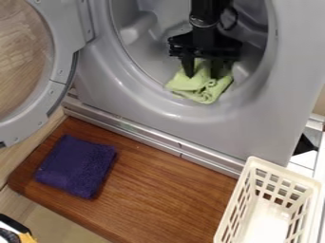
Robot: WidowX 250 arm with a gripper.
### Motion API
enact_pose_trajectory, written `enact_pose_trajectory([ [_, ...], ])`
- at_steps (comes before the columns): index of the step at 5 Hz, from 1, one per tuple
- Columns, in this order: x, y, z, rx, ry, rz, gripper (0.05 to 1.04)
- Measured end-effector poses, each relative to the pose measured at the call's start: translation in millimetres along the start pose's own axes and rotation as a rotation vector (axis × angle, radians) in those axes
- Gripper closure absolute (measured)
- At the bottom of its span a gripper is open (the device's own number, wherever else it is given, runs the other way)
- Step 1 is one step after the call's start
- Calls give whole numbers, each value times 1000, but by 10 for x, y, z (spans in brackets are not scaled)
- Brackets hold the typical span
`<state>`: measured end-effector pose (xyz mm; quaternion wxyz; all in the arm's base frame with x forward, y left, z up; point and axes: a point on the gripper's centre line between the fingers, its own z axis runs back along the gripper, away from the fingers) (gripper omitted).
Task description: Put the green cloth inside the washing machine
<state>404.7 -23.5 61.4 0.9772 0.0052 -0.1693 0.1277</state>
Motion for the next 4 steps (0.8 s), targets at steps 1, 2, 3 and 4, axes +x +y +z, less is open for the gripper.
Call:
enact_pose_trajectory([
  [1,-37,19,96,-5,-10,-4,82],
  [2,-100,47,173,-9,-21,-14,79],
  [3,-126,67,340,-23,-46,-31,83],
  [4,-209,164,589,-38,-70,-55,83],
])
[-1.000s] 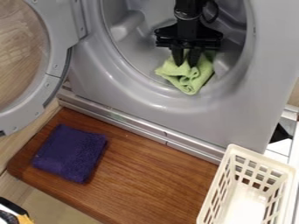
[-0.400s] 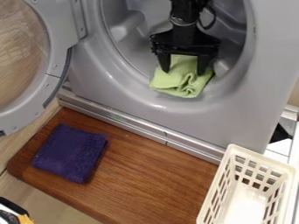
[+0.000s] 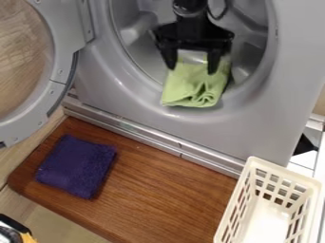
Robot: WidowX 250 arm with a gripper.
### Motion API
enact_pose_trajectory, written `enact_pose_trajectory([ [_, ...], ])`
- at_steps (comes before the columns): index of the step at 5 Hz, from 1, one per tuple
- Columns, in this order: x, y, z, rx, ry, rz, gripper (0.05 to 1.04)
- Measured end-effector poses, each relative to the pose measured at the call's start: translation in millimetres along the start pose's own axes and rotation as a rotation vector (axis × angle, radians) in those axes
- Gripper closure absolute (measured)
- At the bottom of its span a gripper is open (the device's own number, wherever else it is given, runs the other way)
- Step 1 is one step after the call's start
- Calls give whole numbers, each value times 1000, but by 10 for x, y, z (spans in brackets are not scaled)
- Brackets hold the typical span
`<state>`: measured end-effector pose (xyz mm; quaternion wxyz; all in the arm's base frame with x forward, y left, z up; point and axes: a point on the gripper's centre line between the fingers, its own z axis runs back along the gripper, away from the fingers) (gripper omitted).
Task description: Put the green cloth inside the washing machine
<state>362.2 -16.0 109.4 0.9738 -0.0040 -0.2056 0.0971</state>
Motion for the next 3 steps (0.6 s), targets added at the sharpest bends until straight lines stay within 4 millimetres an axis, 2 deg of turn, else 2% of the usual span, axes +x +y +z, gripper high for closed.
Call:
enact_pose_trajectory([
  [2,-514,305,214,4,43,-40,83],
  [3,-851,452,189,-8,94,-48,83],
])
